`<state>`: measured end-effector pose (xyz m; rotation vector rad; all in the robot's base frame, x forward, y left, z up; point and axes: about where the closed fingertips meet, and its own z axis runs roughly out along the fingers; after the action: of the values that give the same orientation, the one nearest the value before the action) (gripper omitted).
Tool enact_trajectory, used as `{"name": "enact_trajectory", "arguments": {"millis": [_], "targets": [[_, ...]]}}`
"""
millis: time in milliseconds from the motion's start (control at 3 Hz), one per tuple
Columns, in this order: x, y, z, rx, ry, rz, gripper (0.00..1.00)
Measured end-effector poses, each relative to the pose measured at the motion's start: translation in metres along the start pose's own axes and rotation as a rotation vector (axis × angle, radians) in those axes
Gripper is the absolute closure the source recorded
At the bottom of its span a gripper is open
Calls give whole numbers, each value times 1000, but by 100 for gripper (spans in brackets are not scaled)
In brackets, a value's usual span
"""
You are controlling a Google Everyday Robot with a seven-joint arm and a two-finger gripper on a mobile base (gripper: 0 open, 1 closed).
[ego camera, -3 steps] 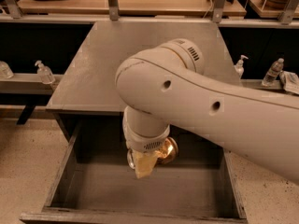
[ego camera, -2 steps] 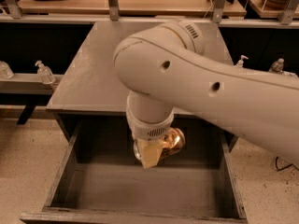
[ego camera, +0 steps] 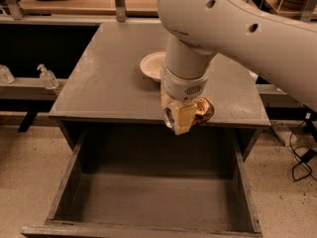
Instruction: Pick orange can from top drawer and place on counter
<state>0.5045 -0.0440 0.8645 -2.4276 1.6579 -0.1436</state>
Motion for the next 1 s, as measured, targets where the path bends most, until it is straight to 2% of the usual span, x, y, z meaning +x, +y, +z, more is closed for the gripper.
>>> {"name": "enact_trajectory", "arguments": {"millis": [333, 667, 1000], "targets": [[0, 1, 0, -1, 1, 0, 100], [-1, -2, 9, -9, 60, -35, 100], [8, -9, 33, -28, 135, -60, 100]]}}
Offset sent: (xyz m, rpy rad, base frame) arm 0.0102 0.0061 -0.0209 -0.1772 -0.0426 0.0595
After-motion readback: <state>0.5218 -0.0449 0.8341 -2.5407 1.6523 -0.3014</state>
